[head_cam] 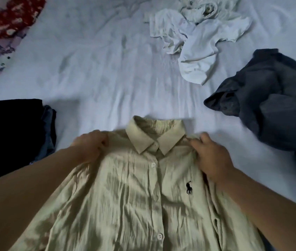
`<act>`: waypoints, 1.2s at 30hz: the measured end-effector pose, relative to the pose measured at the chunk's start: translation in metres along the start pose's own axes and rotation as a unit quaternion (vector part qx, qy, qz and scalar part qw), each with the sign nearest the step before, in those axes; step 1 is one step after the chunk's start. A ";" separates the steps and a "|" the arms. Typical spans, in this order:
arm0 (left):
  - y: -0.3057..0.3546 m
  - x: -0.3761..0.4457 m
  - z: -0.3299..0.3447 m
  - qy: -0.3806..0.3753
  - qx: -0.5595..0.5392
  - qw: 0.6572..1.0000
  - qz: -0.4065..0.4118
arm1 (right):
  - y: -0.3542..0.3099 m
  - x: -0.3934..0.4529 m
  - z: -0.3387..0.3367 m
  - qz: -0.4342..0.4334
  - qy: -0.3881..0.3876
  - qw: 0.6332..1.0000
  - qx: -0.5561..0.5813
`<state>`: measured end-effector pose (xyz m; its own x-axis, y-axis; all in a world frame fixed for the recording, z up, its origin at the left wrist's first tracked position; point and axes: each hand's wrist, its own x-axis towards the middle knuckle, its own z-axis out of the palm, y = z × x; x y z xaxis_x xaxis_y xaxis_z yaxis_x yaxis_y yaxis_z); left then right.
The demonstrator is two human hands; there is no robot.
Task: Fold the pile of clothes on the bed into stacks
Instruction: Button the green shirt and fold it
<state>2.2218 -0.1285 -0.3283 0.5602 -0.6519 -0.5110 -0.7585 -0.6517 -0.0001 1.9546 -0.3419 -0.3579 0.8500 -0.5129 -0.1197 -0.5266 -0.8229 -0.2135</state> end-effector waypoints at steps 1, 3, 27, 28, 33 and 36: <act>0.001 0.004 -0.005 0.036 0.016 0.999 -0.013 | 0.002 0.015 -0.010 -0.020 0.017 0.999 -0.044; 0.011 0.013 -0.017 0.090 0.040 0.994 -0.038 | 0.005 0.049 -0.029 -0.024 0.004 0.995 -0.101; 0.053 -0.039 0.082 0.064 -0.009 0.998 -0.029 | -0.044 -0.002 0.024 0.073 -0.154 0.985 -0.039; 0.050 -0.050 0.087 0.066 -0.016 0.997 -0.023 | -0.050 -0.017 0.024 0.068 -0.145 0.986 -0.035; 0.033 -0.135 0.132 0.106 -0.061 0.992 0.013 | -0.073 -0.123 0.045 0.074 -0.087 0.993 0.000; 0.021 -0.195 0.163 0.106 -0.099 0.989 -0.006 | -0.090 -0.196 0.059 0.118 -0.082 0.990 0.014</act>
<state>2.0419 0.0481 -0.3684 0.6424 -0.6963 -0.3202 -0.6826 -0.7098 0.1742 1.8365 -0.1527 -0.3727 0.6949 -0.6417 -0.3247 -0.7123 -0.6764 -0.1876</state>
